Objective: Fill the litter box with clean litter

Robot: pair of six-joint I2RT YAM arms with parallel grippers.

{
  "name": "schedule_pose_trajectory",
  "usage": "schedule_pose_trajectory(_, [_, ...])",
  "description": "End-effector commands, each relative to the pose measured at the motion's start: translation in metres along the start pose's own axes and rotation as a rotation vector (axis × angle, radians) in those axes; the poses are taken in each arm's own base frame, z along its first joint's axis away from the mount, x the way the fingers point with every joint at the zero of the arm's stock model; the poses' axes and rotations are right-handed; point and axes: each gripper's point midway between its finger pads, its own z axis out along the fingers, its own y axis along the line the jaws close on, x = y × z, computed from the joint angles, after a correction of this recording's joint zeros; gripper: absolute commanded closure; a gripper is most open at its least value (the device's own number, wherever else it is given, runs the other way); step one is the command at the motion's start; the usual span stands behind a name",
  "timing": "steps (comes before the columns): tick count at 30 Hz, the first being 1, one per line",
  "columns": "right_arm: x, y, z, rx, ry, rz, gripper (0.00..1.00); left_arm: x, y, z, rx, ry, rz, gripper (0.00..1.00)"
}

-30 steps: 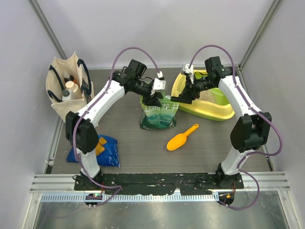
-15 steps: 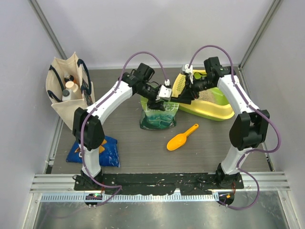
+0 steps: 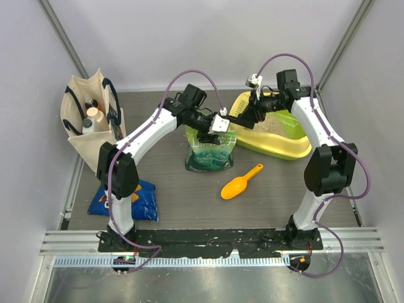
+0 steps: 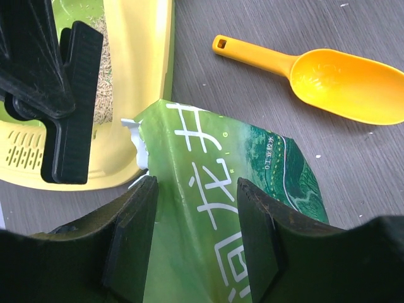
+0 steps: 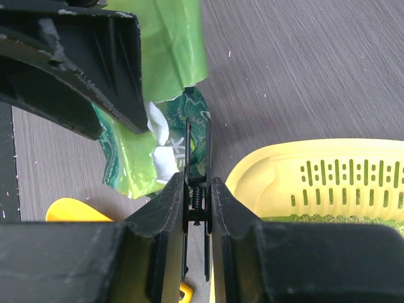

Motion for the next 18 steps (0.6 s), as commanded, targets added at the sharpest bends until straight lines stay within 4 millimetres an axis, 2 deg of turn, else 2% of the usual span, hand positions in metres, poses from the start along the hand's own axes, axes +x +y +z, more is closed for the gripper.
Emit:
schedule_pose_trajectory(1, [-0.02, -0.007, 0.002, -0.003, -0.053, -0.029, 0.98, -0.001, 0.002, -0.003, -0.007, 0.015, 0.037, 0.43])
schedule_pose_trajectory(10, [-0.001, 0.0, 0.006, -0.04, -0.007, -0.012, 0.98, 0.018, -0.001, 0.006, 0.009, 0.05, 0.003, 0.44])
schedule_pose_trajectory(13, [0.002, 0.002, 0.006, -0.044, 0.001, -0.001, 0.98, 0.026, -0.004, 0.01, 0.023, 0.05, -0.047, 0.46])
schedule_pose_trajectory(18, [0.007, 0.011, 0.006, -0.058, 0.018, 0.011, 0.98, 0.028, -0.004, 0.012, 0.033, 0.009, -0.177, 0.5])
